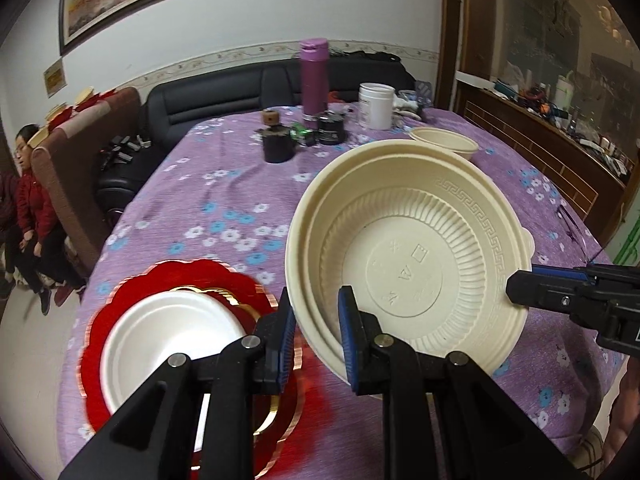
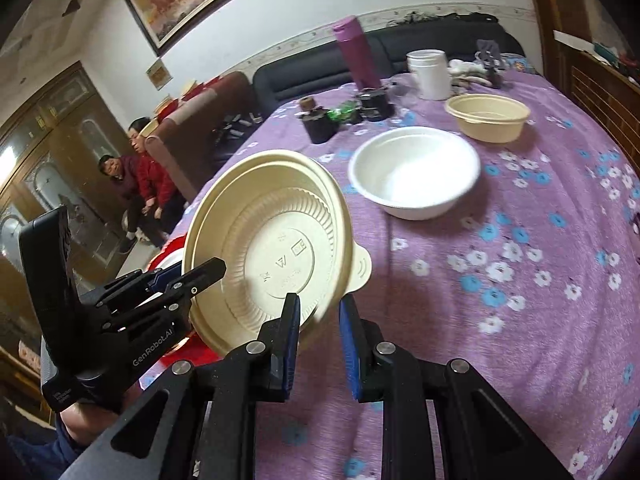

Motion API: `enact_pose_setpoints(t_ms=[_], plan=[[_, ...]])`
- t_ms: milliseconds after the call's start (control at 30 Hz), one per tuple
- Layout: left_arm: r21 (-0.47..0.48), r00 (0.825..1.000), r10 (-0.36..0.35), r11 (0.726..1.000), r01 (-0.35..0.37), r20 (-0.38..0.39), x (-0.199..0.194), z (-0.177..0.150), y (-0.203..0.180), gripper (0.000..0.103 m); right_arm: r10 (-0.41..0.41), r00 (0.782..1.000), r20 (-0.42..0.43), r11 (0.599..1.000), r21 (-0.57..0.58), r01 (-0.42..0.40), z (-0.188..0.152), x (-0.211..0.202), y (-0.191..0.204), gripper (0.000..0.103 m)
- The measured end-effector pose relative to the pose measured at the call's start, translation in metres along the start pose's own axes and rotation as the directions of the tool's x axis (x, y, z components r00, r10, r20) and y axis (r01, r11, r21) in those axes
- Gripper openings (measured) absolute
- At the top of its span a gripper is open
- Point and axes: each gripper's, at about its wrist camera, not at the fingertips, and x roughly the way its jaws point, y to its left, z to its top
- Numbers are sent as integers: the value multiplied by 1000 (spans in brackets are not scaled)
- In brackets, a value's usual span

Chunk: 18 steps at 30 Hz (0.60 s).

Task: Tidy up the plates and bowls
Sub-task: 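Lower the cream bowl onto the red plate stack with both tools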

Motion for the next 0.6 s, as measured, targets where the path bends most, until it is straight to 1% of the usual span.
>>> enact_pose_setpoints(t_ms=[100,267,467,600], plan=[[-23,1000,16,1000,-15,10,-9,-2,16,19,36,999,-13,999,-18,-36,6,5,13,22],[-64,998,62,996,-60,21,-23,-7,44,19,98,994,-45,994,-45,-100,13,18,36,22],[-104,994,107,989,-105,18,-35,-16,71,19,164,981,-101,984,-52,-170,17,37,59,23],[-144,991,130,981,-128,5,-40,-25,96,19,199,971,-134,976,-63,-209,17,49,77,23]])
